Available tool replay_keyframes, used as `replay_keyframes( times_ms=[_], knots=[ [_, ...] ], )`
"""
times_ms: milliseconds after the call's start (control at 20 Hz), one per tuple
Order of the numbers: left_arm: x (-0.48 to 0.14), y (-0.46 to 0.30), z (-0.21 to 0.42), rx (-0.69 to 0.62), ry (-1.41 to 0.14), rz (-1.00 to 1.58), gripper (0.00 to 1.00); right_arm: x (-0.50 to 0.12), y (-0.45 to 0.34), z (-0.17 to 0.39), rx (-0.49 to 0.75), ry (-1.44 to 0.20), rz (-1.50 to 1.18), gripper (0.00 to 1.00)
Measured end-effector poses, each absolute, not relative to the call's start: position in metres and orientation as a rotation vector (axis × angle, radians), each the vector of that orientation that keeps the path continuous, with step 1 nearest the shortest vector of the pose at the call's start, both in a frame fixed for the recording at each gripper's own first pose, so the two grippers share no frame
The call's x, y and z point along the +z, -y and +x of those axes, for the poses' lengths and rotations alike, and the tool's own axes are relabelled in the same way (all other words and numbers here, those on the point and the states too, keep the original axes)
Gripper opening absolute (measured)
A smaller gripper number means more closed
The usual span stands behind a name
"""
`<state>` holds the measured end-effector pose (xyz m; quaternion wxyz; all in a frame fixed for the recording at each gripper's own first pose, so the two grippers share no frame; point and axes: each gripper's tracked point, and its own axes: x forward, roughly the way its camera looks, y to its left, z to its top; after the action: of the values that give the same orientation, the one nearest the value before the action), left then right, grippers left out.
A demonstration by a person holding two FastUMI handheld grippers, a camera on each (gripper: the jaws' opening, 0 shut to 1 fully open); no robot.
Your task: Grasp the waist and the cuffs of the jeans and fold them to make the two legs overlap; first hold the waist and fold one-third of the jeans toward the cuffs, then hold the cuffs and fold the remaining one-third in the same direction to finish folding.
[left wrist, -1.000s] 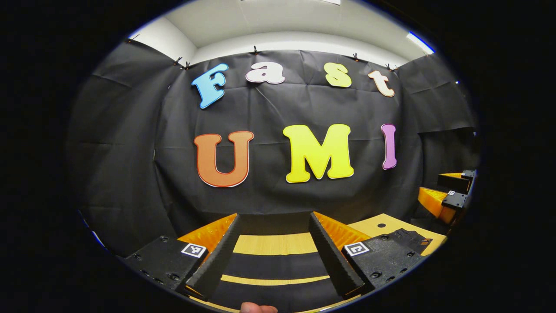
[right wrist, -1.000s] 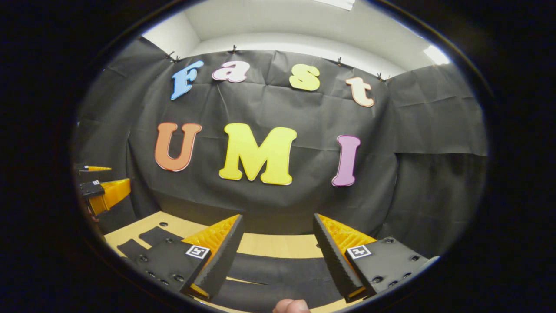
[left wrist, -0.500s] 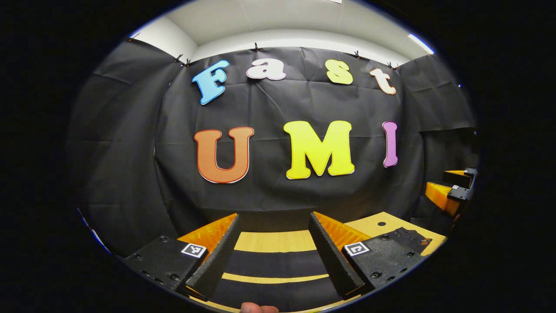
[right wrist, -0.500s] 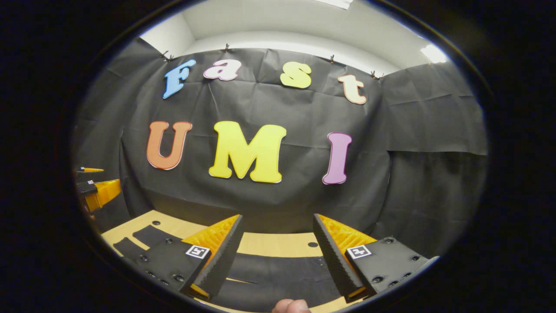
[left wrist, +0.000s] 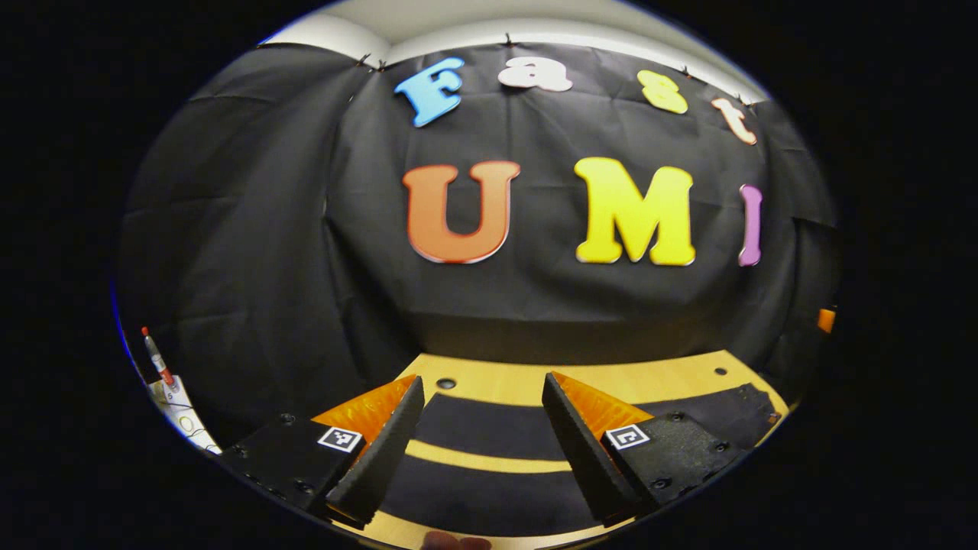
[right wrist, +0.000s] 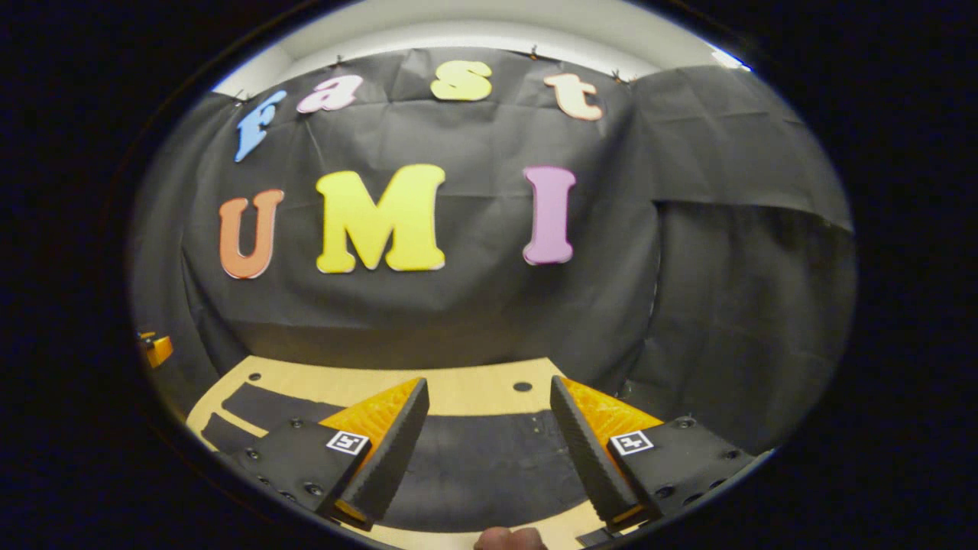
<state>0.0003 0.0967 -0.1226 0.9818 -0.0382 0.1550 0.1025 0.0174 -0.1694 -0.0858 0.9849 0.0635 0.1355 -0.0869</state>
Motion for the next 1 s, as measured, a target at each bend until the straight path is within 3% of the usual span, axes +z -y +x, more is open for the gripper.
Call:
replay_keyframes(
  times_ms=[250, 500, 650, 700, 950, 1000],
  knots=[
    [-0.222, -0.150, -0.054, 0.334, -0.587, -0.242, 1.00, -0.180, 0.237, -0.001, -0.232, -0.510, 0.330, 0.99],
    [-0.295, -0.133, -0.099, 0.431, -0.808, -0.688, 1.00, -0.278, 0.259, -0.028, -0.331, -0.748, 0.757, 0.99],
    [-0.302, -0.106, -0.097, 0.511, -0.863, -0.939, 1.00, -0.320, 0.246, -0.044, -0.327, -0.871, 0.984, 0.92],
    [-0.301, -0.097, -0.092, 0.524, -0.864, -1.006, 0.99, -0.330, 0.241, -0.047, -0.321, -0.911, 1.030, 0.98],
    [-0.312, -0.089, -0.062, 0.581, -0.833, -1.264, 0.99, -0.350, 0.234, -0.044, -0.357, -0.949, 1.154, 0.98],
    [-0.313, -0.090, -0.055, 0.587, -0.819, -1.285, 0.89, -0.351, 0.237, -0.044, -0.371, -0.946, 1.173, 0.98]
  ],
)
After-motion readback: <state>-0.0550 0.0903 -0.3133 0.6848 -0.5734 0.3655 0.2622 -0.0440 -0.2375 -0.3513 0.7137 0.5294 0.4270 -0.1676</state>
